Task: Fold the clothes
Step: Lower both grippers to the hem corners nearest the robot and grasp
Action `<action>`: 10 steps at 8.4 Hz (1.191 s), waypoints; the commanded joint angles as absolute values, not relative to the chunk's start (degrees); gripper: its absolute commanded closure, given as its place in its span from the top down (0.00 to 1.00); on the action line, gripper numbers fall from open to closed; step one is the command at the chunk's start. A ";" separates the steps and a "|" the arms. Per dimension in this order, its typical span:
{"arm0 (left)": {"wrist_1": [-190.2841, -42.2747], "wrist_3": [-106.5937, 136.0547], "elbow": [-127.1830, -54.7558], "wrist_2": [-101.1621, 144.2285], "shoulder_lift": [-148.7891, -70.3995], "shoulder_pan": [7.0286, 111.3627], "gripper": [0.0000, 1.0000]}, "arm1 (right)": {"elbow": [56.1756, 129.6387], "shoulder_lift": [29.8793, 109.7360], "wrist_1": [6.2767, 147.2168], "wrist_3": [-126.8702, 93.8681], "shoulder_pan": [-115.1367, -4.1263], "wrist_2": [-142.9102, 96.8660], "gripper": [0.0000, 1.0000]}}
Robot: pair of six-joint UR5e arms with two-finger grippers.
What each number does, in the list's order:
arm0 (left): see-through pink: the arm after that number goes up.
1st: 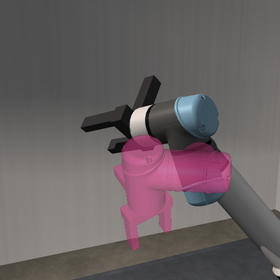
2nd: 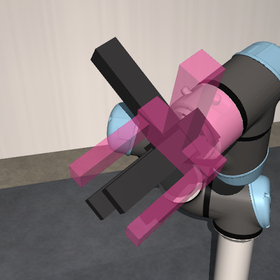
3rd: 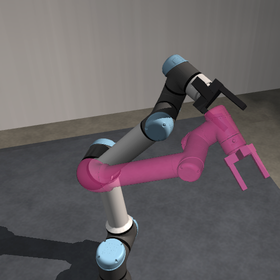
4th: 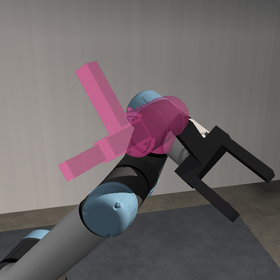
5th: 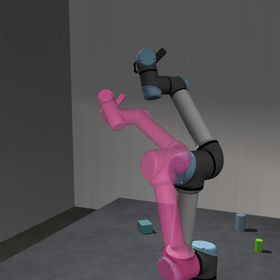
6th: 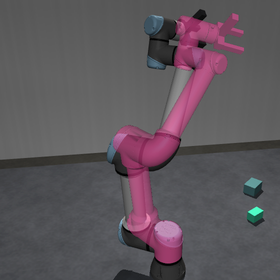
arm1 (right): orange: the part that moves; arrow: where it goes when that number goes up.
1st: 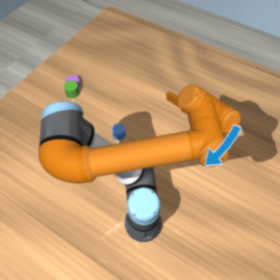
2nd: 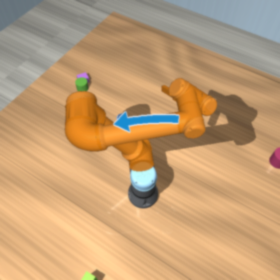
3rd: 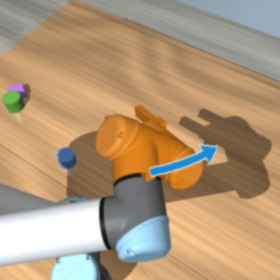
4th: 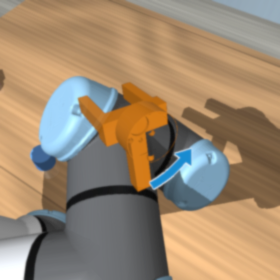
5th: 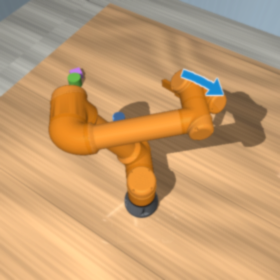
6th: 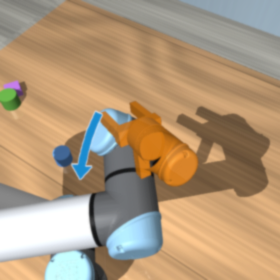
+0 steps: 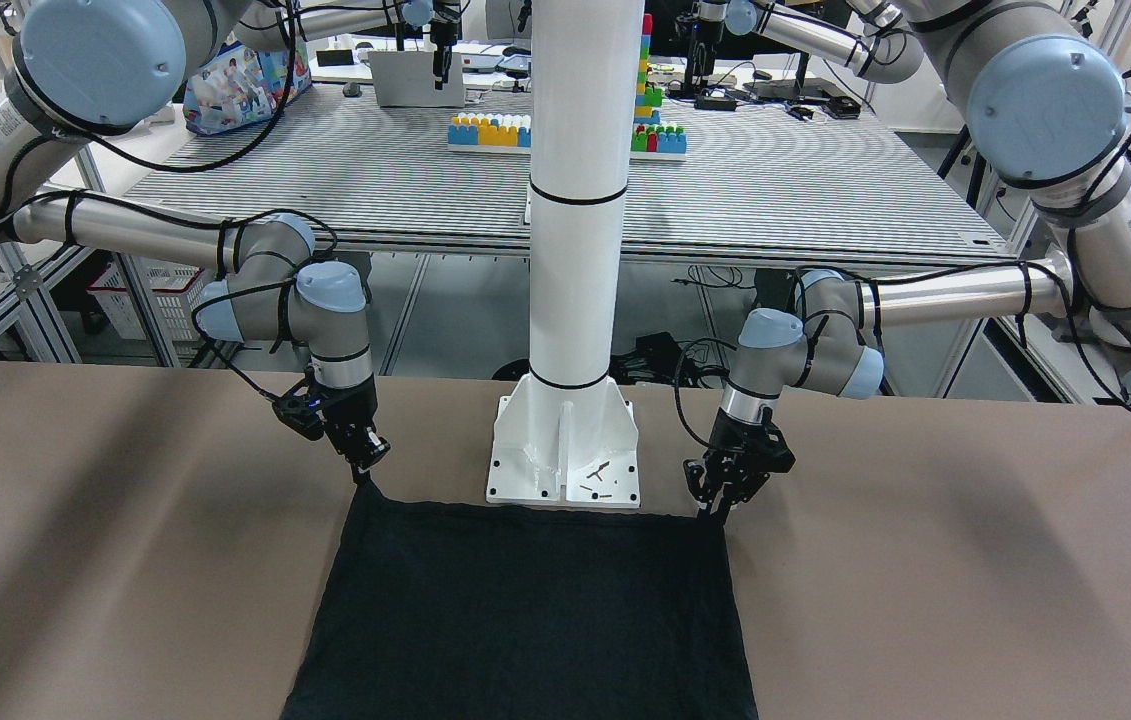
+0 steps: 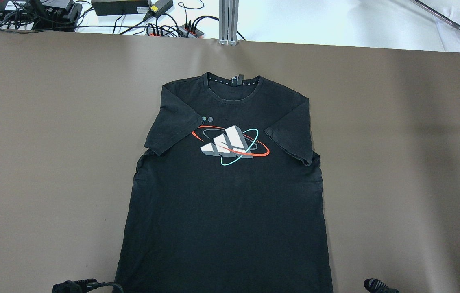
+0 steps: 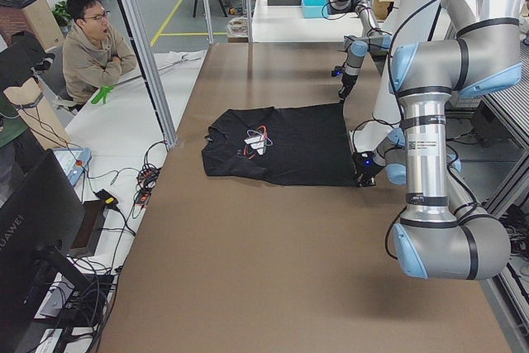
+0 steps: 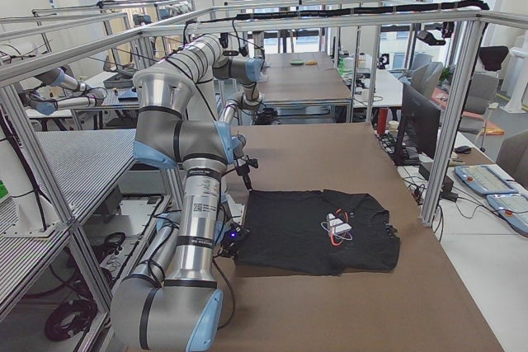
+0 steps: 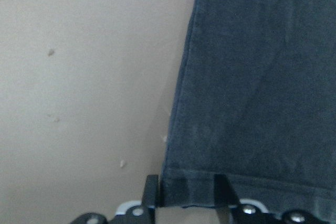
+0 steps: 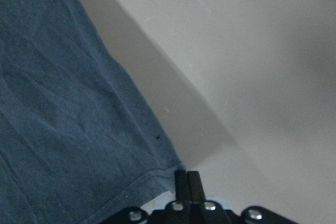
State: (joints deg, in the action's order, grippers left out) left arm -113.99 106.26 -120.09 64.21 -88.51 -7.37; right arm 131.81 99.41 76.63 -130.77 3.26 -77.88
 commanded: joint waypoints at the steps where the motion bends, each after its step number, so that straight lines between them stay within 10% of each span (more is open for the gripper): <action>1: -113.99 106.35 -120.23 64.51 -88.51 -7.47 0.00 | 131.66 99.40 76.64 -130.87 3.25 -77.78 0.00; 10: -113.30 103.38 -132.63 79.93 -89.27 4.69 0.00 | 134.03 99.32 76.81 -128.16 -4.36 -81.89 0.00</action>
